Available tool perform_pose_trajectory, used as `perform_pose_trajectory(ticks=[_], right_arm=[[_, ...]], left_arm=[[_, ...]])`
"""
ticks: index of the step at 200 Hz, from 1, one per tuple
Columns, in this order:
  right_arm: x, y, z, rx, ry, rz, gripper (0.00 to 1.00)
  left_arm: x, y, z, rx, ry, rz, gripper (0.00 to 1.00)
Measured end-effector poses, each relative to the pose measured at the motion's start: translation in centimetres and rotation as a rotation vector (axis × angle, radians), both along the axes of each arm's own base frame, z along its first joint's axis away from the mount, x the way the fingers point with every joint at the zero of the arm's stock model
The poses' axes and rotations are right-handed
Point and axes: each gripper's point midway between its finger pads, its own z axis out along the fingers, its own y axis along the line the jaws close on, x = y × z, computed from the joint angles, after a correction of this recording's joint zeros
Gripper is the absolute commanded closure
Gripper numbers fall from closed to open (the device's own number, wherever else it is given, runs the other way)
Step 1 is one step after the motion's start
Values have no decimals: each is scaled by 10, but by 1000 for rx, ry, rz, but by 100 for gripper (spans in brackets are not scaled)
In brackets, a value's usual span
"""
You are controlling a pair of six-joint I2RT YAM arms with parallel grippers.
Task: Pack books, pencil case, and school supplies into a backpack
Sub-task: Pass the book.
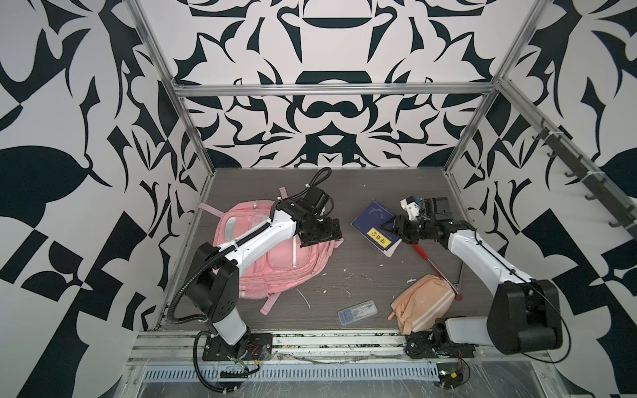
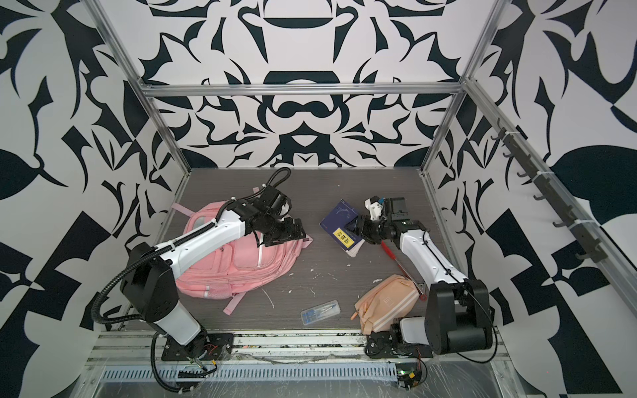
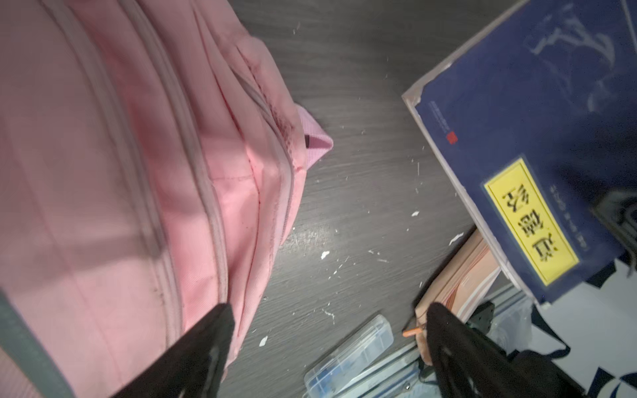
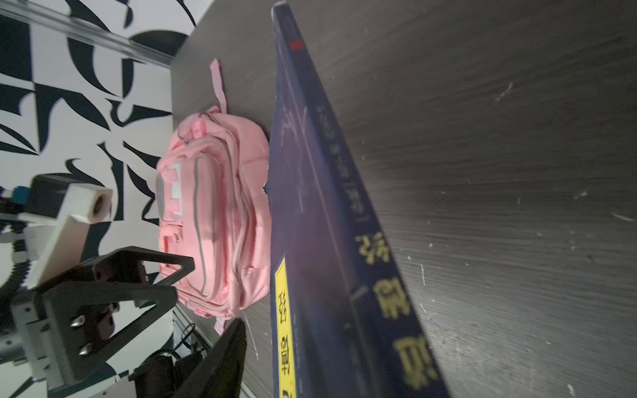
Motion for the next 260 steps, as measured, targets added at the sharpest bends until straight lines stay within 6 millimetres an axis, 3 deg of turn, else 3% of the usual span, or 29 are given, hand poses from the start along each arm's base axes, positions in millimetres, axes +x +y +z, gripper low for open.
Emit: perform_pose_trajectory(ticks=[23,38,62,85,121,157,199,218,246,260], right_arm=[[-16,3,-40,-27,95,67,100],[-26,8,-47,-15,122,112,100],[-34,22,-19,44,40,172,100],[-40,33,15,121,-61,211,100],[-52,47,51,221,-131,267,100],[-62,60,67,298,-126,321,100],[-57,80,97,364,-159,387,100],[-55,83,103,379,-160,391,100],[-49,84,108,388,-170,392,100],[-45,85,112,389,-184,395,100]], left_arm=[[-2,-18,-5,-156,26,-55,1],[8,-23,5,-293,49,-78,1],[42,-10,32,-448,16,-98,1],[59,9,56,-527,-40,-125,1],[49,6,78,-667,-26,-211,1],[34,-12,96,-759,-10,-296,1],[26,-27,108,-802,-16,-343,1],[27,-27,109,-805,-22,-343,14],[23,-26,109,-811,-4,-355,55],[20,-27,111,-825,13,-360,83]])
